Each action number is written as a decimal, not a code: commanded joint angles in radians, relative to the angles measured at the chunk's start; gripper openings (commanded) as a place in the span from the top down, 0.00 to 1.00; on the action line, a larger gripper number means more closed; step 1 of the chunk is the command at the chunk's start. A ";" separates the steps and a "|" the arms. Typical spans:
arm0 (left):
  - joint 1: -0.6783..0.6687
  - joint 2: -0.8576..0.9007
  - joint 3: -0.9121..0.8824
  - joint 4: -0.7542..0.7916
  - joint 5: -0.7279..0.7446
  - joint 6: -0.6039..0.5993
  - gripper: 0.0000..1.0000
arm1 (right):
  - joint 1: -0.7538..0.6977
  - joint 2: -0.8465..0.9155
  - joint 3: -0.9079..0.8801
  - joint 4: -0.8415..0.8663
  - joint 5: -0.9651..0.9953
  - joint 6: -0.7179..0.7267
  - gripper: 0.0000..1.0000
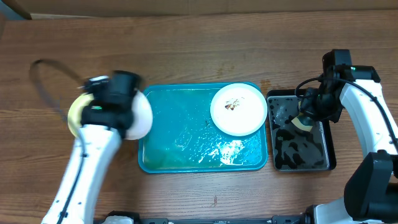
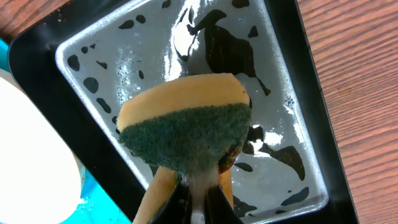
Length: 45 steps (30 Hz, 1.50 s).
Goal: Clean dirty plates on tray and stack at the side
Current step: 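Lift the white plate with left gripper and stack it on yellow plate, then move left gripper to the remaining white plate and grip its rim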
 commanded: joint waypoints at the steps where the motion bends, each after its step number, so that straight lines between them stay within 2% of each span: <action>1: 0.188 0.010 0.018 0.019 0.300 0.017 0.96 | 0.003 -0.027 -0.008 0.003 -0.006 -0.007 0.96; 6: 0.418 0.047 0.017 0.058 0.439 0.016 0.96 | 0.003 -0.027 -0.008 0.003 -0.006 -0.007 0.96; 9: 0.499 0.092 0.017 0.100 0.487 0.017 0.96 | 0.003 -0.027 -0.008 0.003 -0.006 -0.007 0.96; 19: 0.552 0.196 0.017 0.162 0.489 0.046 0.95 | 0.003 -0.027 -0.008 0.002 -0.006 -0.007 0.96; 20: 0.552 0.195 0.017 0.168 0.490 0.046 0.87 | 0.003 -0.027 -0.008 0.001 -0.006 -0.008 0.96; 21: 0.552 0.194 0.018 0.173 0.498 0.046 0.70 | 0.003 -0.027 -0.008 0.000 -0.006 -0.013 0.96; 22: 0.552 0.194 0.023 0.176 0.513 0.046 0.41 | 0.003 -0.027 -0.008 0.000 -0.007 -0.021 0.96; 23: 0.552 0.194 0.030 0.177 0.547 0.047 0.28 | 0.003 -0.027 -0.008 0.000 -0.007 -0.026 0.96; 24: 0.552 0.194 0.038 0.178 0.582 0.047 0.20 | 0.003 -0.027 -0.008 0.000 -0.008 -0.026 0.96; 25: 0.552 0.194 0.048 0.177 0.620 0.052 0.16 | 0.003 -0.027 -0.008 0.001 -0.010 -0.026 0.96; 33: 0.462 0.192 0.079 0.162 1.022 0.176 0.16 | 0.003 -0.027 -0.008 0.008 -0.010 -0.025 0.96; 39: 0.263 0.194 0.079 0.146 1.044 0.254 0.15 | 0.003 -0.027 -0.008 0.015 -0.018 -0.030 0.96; 45: 0.061 0.194 0.079 0.147 1.024 0.271 0.14 | 0.003 -0.025 -0.059 0.085 -0.196 -0.160 0.96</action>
